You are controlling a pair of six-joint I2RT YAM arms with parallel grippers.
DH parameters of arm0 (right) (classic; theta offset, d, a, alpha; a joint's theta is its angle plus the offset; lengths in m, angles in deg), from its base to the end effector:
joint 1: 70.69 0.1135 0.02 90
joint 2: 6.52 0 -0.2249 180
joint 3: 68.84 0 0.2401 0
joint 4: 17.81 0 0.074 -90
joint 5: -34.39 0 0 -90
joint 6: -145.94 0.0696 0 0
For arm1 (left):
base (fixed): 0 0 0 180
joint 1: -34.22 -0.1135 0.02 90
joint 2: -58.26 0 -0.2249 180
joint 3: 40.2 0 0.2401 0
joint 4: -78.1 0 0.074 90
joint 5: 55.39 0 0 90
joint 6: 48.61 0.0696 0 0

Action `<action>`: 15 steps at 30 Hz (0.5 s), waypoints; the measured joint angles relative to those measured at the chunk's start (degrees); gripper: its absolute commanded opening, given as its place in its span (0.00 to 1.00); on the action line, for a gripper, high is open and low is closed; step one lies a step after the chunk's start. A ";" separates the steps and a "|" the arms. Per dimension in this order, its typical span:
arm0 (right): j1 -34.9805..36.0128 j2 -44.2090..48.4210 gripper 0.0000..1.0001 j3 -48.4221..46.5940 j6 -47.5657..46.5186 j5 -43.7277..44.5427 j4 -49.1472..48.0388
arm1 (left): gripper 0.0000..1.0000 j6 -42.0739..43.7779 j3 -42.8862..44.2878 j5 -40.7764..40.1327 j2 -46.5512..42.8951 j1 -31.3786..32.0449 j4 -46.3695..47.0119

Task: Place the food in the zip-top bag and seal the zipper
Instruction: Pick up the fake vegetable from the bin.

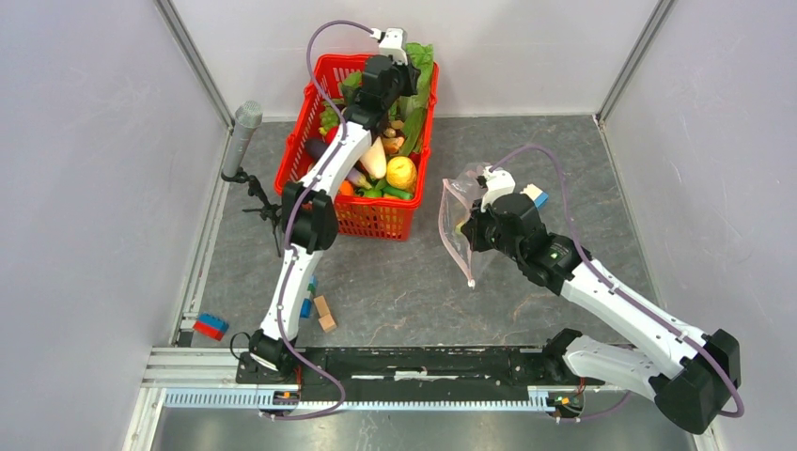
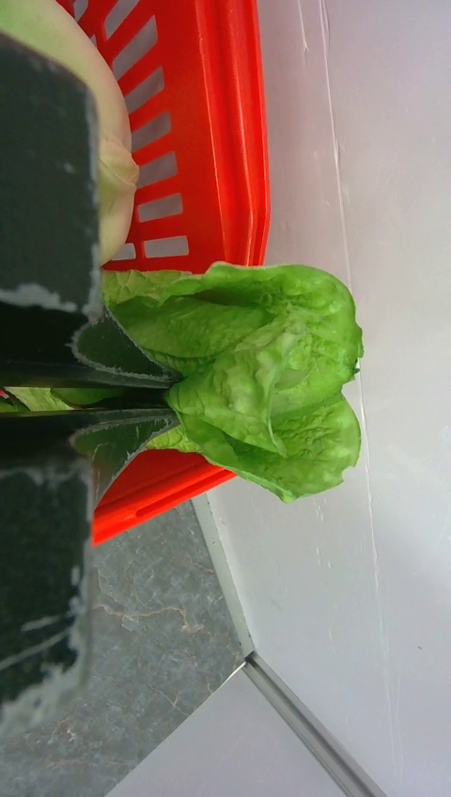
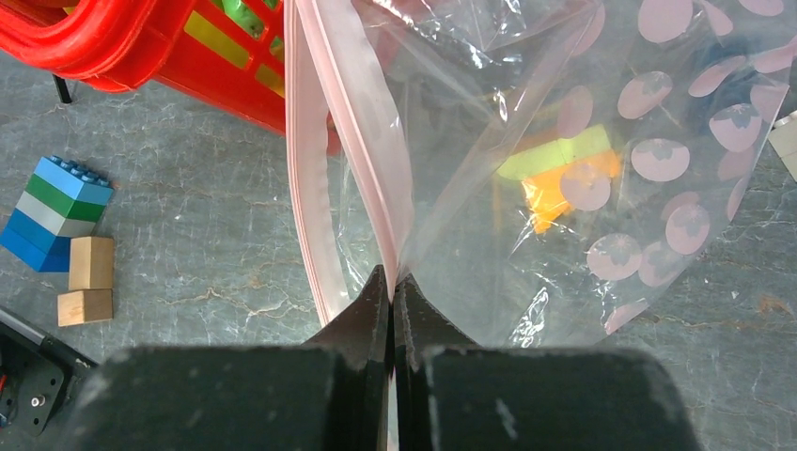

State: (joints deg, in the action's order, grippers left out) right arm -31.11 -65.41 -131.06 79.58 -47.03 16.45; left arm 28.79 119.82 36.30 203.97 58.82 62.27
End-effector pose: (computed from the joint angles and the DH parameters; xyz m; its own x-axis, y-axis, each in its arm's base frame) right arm 0.2116 0.1615 0.2466 -0.5760 0.0383 -0.8166 -0.3279 0.9042 0.2737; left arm 0.5283 -0.2441 0.2957 -0.1202 -0.1848 -0.9754 0.4270 0.8774 -0.2188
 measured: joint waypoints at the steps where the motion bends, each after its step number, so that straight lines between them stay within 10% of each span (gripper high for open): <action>1: 0.00 0.02 0.00 0.00 0.09 0.00 0.00 | 0.02 0.00 0.00 0.33 -0.02 -0.07 0.00; 15: 0.00 6.45 0.00 4.17 3.26 0.74 -0.66 | 0.02 0.02 -20.22 8.07 -21.11 -0.07 1.49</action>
State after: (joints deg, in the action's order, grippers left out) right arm -31.11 -58.97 -126.88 82.83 -46.29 15.80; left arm 28.81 99.61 44.36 182.86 58.76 63.75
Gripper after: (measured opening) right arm 0.010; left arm 0.132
